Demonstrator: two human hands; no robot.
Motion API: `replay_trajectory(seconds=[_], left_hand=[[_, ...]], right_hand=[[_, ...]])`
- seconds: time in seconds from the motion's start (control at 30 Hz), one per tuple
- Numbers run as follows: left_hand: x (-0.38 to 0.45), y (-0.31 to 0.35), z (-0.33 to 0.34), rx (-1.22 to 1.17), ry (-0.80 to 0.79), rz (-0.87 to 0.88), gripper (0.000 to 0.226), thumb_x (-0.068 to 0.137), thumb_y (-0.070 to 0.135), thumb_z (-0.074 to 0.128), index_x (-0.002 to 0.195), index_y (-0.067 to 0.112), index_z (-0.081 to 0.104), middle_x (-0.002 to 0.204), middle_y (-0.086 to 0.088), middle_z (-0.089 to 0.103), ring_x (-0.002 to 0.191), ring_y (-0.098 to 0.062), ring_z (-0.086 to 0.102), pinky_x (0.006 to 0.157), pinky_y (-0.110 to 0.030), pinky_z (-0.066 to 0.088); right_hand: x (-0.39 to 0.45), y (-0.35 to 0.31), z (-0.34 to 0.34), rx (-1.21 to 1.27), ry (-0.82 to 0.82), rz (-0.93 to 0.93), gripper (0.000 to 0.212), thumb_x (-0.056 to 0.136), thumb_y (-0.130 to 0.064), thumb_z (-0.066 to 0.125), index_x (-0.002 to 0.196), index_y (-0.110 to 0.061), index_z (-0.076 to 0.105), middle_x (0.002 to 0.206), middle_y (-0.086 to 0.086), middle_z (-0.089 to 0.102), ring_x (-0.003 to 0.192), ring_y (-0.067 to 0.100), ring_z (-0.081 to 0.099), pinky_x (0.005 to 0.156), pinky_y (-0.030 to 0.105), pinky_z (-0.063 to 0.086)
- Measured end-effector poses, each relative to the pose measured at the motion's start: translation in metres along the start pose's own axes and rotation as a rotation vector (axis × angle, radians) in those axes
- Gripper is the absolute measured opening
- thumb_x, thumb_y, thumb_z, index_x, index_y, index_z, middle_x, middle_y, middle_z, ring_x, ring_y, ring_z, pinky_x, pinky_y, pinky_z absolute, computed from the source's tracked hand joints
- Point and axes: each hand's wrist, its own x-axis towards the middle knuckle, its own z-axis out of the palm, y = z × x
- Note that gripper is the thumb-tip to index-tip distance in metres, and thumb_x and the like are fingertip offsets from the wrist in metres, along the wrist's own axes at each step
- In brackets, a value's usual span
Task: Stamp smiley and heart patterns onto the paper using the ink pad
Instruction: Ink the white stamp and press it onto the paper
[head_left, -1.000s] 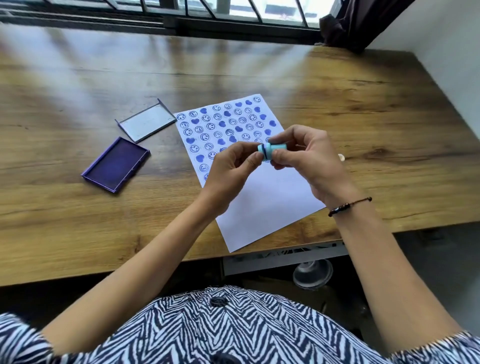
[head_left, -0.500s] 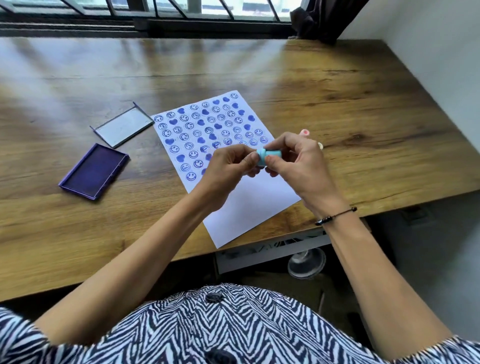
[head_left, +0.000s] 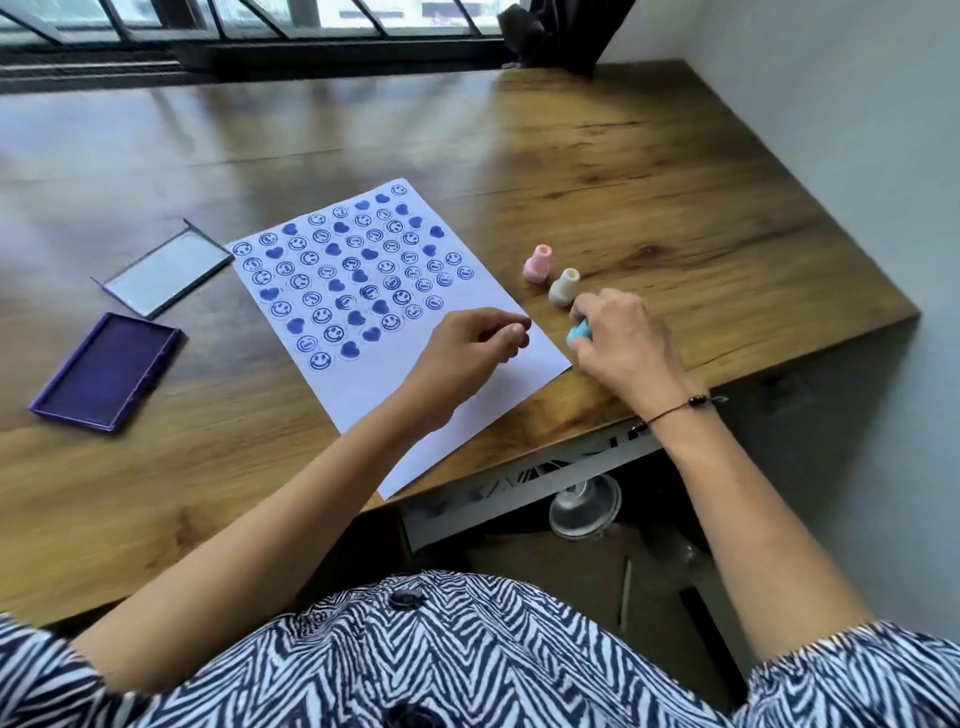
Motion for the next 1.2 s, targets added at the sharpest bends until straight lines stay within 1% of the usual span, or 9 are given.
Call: replay_trajectory(seconds=[0.17, 0.4, 0.47, 0.57, 0.67, 0.77, 0.9, 1.03, 1.2], left_hand=[[0.004, 0.004, 0.000, -0.039, 0.027, -0.001, 0.018, 0.089, 0.012, 0.050, 0.098, 0.013, 0.065, 0.081, -0.001, 0.065, 0.076, -0.014, 0.055, 0.077, -0.025, 0.047], [0.002, 0.000, -0.005, -0.059, 0.070, -0.017, 0.016, 0.087, 0.011, 0.052, 0.093, 0.017, 0.065, 0.078, 0.001, 0.065, 0.076, -0.014, 0.057, 0.076, -0.026, 0.048], [0.002, 0.000, -0.013, -0.084, 0.130, -0.017, 0.016, 0.086, 0.009, 0.053, 0.097, 0.013, 0.064, 0.078, -0.002, 0.065, 0.074, -0.015, 0.059, 0.074, -0.026, 0.049], [0.000, -0.001, -0.026, -0.158, 0.223, -0.006, 0.021, 0.086, 0.010, 0.055, 0.106, 0.009, 0.060, 0.080, -0.004, 0.064, 0.072, -0.015, 0.060, 0.071, -0.024, 0.050], [-0.009, 0.002, -0.046, -0.229, 0.289, 0.052, 0.015, 0.086, 0.010, 0.055, 0.098, 0.016, 0.061, 0.079, -0.003, 0.065, 0.068, -0.013, 0.061, 0.067, -0.021, 0.051], [-0.026, -0.001, -0.078, -0.258, 0.457, 0.080, 0.010, 0.084, 0.014, 0.059, 0.082, 0.022, 0.064, 0.070, 0.004, 0.067, 0.060, -0.007, 0.062, 0.062, -0.020, 0.051], [-0.056, -0.009, -0.112, -0.311, 0.595, 0.068, 0.006, 0.083, 0.012, 0.060, 0.081, 0.014, 0.065, 0.070, -0.002, 0.067, 0.057, -0.008, 0.059, 0.060, -0.019, 0.051], [-0.093, -0.018, -0.142, -0.514, 0.851, 0.083, 0.009, 0.083, 0.006, 0.057, 0.077, 0.009, 0.063, 0.054, 0.006, 0.068, 0.056, -0.013, 0.058, 0.055, -0.017, 0.050], [-0.134, -0.025, -0.163, -0.688, 0.996, 0.108, 0.013, 0.086, 0.006, 0.052, 0.078, 0.007, 0.063, 0.052, 0.004, 0.067, 0.053, -0.008, 0.059, 0.053, -0.015, 0.049]], right_hand=[[0.028, 0.006, -0.022, 0.087, 0.116, 0.077, 0.029, 0.078, -0.029, 0.062, 0.098, -0.008, 0.062, 0.100, 0.018, 0.064, 0.096, 0.036, 0.057, 0.074, 0.037, 0.045], [0.054, -0.002, -0.008, 0.085, -0.114, 0.088, 0.020, 0.075, -0.018, 0.065, 0.091, -0.006, 0.065, 0.099, 0.018, 0.068, 0.096, 0.034, 0.060, 0.075, 0.034, 0.046], [0.055, -0.008, -0.010, 0.273, -0.051, 0.064, 0.014, 0.072, -0.012, 0.064, 0.084, -0.005, 0.067, 0.084, 0.012, 0.071, 0.080, 0.026, 0.062, 0.073, 0.030, 0.051], [0.052, -0.037, -0.021, 0.667, -0.044, 0.013, 0.006, 0.069, -0.014, 0.067, 0.074, -0.012, 0.069, 0.059, -0.010, 0.065, 0.055, 0.006, 0.055, 0.053, 0.009, 0.045], [0.052, -0.079, -0.025, 0.979, -0.201, -0.047, 0.006, 0.071, -0.010, 0.071, 0.075, -0.012, 0.068, 0.058, -0.004, 0.064, 0.052, 0.009, 0.055, 0.051, 0.018, 0.048], [0.055, -0.121, -0.017, 1.096, -0.308, -0.121, 0.011, 0.073, -0.002, 0.070, 0.073, -0.012, 0.065, 0.059, 0.003, 0.061, 0.050, 0.011, 0.054, 0.050, 0.020, 0.047], [0.053, -0.172, -0.001, 1.098, -0.360, -0.263, 0.018, 0.076, 0.000, 0.064, 0.072, -0.017, 0.063, 0.061, 0.006, 0.060, 0.052, 0.009, 0.053, 0.050, 0.020, 0.045], [0.042, -0.236, 0.009, 1.033, -0.386, -0.484, 0.016, 0.076, 0.000, 0.059, 0.077, -0.015, 0.066, 0.065, 0.020, 0.059, 0.061, 0.023, 0.049, 0.059, 0.037, 0.043], [0.030, -0.285, 0.015, 0.995, -0.464, -0.722, 0.016, 0.077, 0.003, 0.059, 0.081, -0.010, 0.066, 0.076, 0.027, 0.065, 0.069, 0.039, 0.061, 0.072, 0.051, 0.054]])
